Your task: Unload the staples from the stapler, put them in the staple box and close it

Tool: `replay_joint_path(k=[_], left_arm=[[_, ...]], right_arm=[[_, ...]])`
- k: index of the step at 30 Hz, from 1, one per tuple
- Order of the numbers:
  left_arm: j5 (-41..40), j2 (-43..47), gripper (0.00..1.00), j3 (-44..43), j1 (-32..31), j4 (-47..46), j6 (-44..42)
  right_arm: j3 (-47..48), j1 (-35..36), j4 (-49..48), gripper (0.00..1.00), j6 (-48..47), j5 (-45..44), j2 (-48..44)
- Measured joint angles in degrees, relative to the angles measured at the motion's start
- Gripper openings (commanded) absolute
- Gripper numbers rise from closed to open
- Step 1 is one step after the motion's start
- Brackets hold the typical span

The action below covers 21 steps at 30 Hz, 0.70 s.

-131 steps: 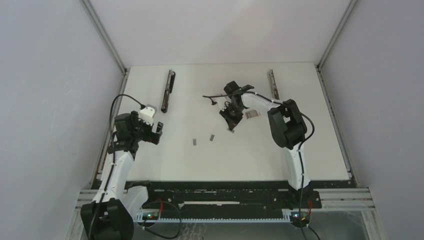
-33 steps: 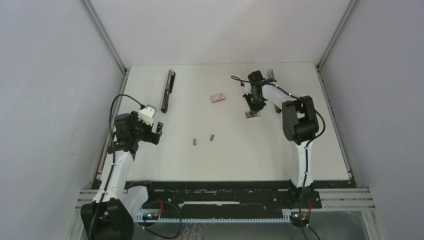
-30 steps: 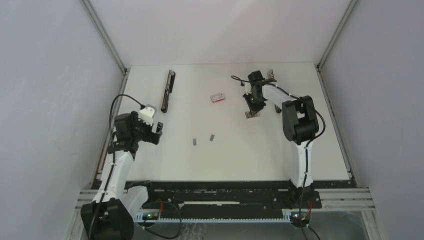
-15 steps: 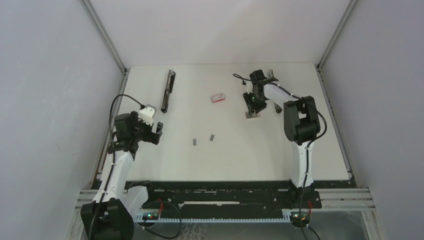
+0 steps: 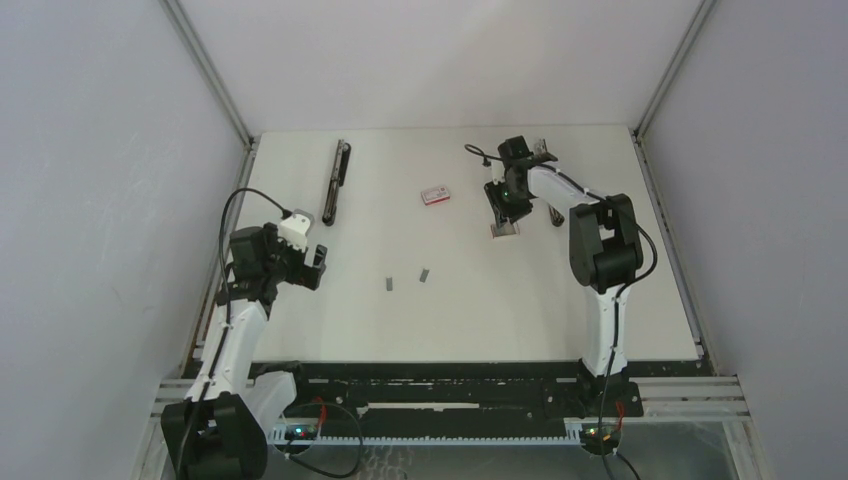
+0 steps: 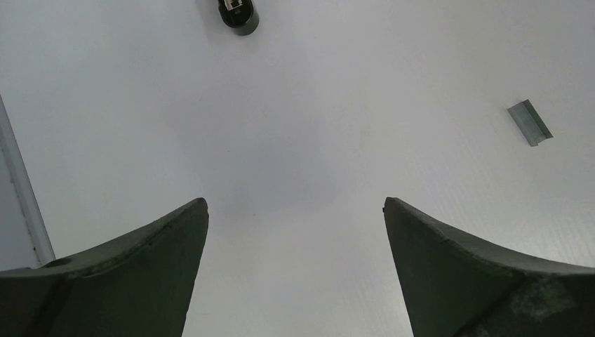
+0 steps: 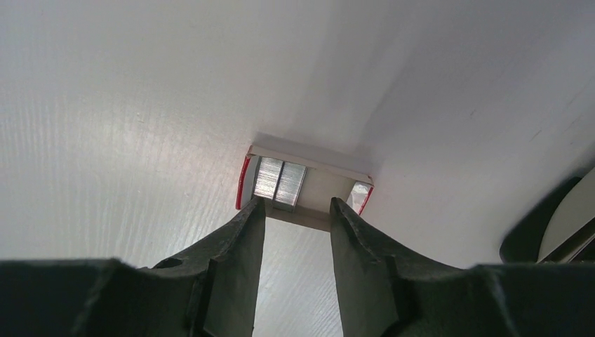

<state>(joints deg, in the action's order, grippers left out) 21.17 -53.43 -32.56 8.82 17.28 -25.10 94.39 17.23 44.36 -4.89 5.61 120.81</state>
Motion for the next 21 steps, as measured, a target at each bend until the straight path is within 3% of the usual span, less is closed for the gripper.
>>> replay_joint_path(k=[7,14,17,21], left_arm=[[0.0,0.0,1.00,0.0,0.0,0.0,0.0],[0.0,0.3,1.00,0.0,0.0,0.0,0.0],[0.0,0.3,1.00,0.0,0.0,0.0,0.0],[0.0,0.3,1.00,0.0,0.0,0.0,0.0]], right_arm=[[0.0,0.2,0.0,0.52,0.0,-0.1,-1.7],[0.0,0.3,0.0,0.75,-1.3,-0.3,-5.4],[0.0,0.8,-0.1,0.97,-2.1,-0.6,-6.8],[0.0,1.6,-0.2,1.00,-3.1,-0.7,-8.2]])
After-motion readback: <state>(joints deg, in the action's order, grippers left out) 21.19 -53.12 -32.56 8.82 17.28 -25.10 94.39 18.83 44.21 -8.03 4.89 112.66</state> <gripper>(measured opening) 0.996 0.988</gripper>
